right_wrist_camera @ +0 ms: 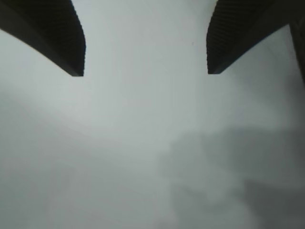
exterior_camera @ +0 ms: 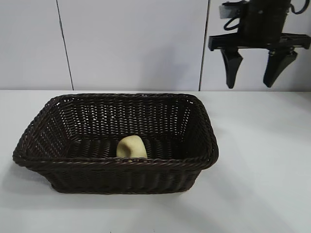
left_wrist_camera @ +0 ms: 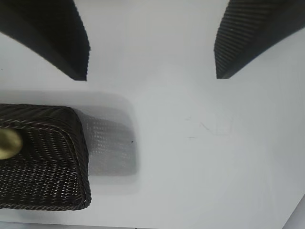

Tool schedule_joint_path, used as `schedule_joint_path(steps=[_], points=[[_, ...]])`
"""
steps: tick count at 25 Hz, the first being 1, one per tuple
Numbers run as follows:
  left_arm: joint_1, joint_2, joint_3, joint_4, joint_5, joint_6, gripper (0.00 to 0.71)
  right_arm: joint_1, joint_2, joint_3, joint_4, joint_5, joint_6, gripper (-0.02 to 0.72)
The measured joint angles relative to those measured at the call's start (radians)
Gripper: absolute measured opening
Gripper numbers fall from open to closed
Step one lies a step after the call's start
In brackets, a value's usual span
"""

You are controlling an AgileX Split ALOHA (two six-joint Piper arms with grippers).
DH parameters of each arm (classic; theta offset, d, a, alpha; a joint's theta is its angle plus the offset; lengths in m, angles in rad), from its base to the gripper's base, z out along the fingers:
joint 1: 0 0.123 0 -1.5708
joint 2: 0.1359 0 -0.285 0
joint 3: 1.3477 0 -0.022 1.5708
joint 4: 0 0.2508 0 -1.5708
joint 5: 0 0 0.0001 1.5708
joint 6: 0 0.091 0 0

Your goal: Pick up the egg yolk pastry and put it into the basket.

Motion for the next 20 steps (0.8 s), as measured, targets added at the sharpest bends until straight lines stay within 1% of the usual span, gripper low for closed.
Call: schedule_joint_path(steps=[4, 7, 12, 16, 20], points=[[0.0, 0.0, 0.0, 0.0, 0.0, 0.0, 0.535, -0.083, 0.0, 0.0, -0.001, 0.0, -0.045, 0.517], [0.0, 0.0, 0.0, 0.0, 0.0, 0.0, 0.535, -0.127, 0.0, 0.0, -0.003, 0.0, -0.054, 0.517], [0.0, 0.0, 0.0, 0.0, 0.0, 0.0, 0.535, -0.138, 0.0, 0.0, -0.003, 0.0, -0.073, 0.517], [0.0, 0.0, 0.0, 0.0, 0.0, 0.0, 0.535, -0.138, -0.016, 0.008, 0.002, 0.0, -0.074, 0.517], [0.0, 0.0, 0.0, 0.0, 0.0, 0.0, 0.535, -0.138, -0.082, 0.089, 0.002, 0.0, -0.09, 0.517]])
